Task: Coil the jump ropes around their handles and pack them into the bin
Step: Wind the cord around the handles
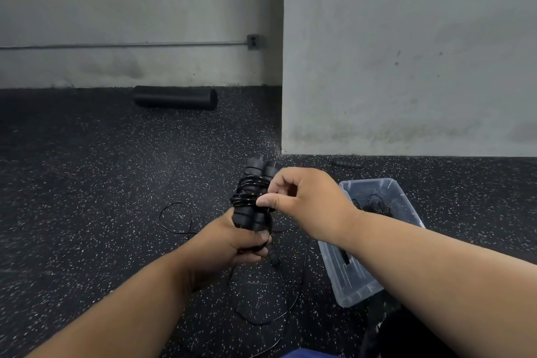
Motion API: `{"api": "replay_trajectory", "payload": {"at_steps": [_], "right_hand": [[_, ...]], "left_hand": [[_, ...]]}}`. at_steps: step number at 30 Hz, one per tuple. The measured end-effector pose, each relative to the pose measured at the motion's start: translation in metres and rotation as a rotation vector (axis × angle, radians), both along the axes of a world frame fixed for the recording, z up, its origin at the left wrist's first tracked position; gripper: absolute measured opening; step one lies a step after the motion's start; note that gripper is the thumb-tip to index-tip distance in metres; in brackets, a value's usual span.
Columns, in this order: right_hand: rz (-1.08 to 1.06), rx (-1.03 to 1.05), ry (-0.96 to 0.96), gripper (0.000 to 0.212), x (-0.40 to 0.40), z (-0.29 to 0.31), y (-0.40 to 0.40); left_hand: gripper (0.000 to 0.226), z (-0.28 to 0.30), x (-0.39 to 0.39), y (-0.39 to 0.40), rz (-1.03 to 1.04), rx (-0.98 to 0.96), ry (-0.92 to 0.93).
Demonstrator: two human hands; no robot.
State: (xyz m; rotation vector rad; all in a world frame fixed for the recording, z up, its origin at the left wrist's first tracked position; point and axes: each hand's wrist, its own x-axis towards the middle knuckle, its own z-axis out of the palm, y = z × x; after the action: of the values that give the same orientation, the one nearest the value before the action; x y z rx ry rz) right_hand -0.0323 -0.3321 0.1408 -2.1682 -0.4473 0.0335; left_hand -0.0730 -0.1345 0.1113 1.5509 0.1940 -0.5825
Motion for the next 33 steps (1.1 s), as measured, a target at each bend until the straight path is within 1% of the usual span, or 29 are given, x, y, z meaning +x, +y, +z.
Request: {"api": "replay_trajectory", "payload": {"at_steps": [3, 6, 8, 10, 12, 14, 15, 17, 19, 22, 24, 29, 33], "right_hand": [[-0.012, 0.042, 0.039, 0.030, 0.002, -0.001, 0.000], [-0.016, 0.128, 0.154, 0.034, 0.007, -0.006, -0.005], [-0.007, 0.151, 0.196, 0.042, 0.009, -0.009, -0.007], [0.004, 0.134, 0.193, 0.047, 0.007, -0.013, -0.007], [0.013, 0.125, 0.184, 0.047, 0.005, -0.016, -0.004], [0.014, 0.149, 0.172, 0.045, 0.004, -0.019, -0.001], [0.014, 0.173, 0.170, 0.042, 0.004, -0.019, 0.001], [0.026, 0.241, 0.188, 0.028, 0.005, -0.018, 0.002], [0.044, 0.274, 0.217, 0.018, 0.005, -0.017, 0.002], [0.042, 0.245, 0.218, 0.019, 0.003, -0.020, 0.003], [0.030, 0.268, 0.208, 0.019, 0.002, -0.022, 0.005], [0.042, 0.314, 0.174, 0.017, 0.005, -0.016, 0.006], [0.073, 0.304, 0.169, 0.014, 0.005, -0.013, 0.005]], "left_hand": [[0.039, 0.003, -0.001, -0.003, 0.016, 0.029, -0.053], [0.057, 0.006, -0.002, -0.005, 0.015, 0.065, -0.072], [0.061, 0.005, -0.002, -0.006, 0.026, 0.091, -0.069], [0.054, 0.004, -0.001, -0.005, 0.074, 0.112, -0.086], [0.045, 0.005, 0.001, -0.002, 0.131, 0.108, -0.113], [0.045, 0.009, 0.003, 0.001, 0.145, 0.093, -0.139], [0.048, 0.010, 0.003, 0.002, 0.139, 0.088, -0.157], [0.056, 0.010, 0.004, 0.005, 0.119, 0.066, -0.164], [0.059, 0.012, 0.004, 0.006, 0.110, 0.014, -0.127], [0.053, 0.014, 0.006, 0.009, 0.093, -0.015, -0.114], [0.050, 0.016, 0.006, 0.009, 0.093, -0.012, -0.133], [0.051, 0.010, 0.004, 0.005, 0.189, -0.032, -0.184], [0.047, 0.008, 0.003, 0.001, 0.223, -0.020, -0.233]]}}
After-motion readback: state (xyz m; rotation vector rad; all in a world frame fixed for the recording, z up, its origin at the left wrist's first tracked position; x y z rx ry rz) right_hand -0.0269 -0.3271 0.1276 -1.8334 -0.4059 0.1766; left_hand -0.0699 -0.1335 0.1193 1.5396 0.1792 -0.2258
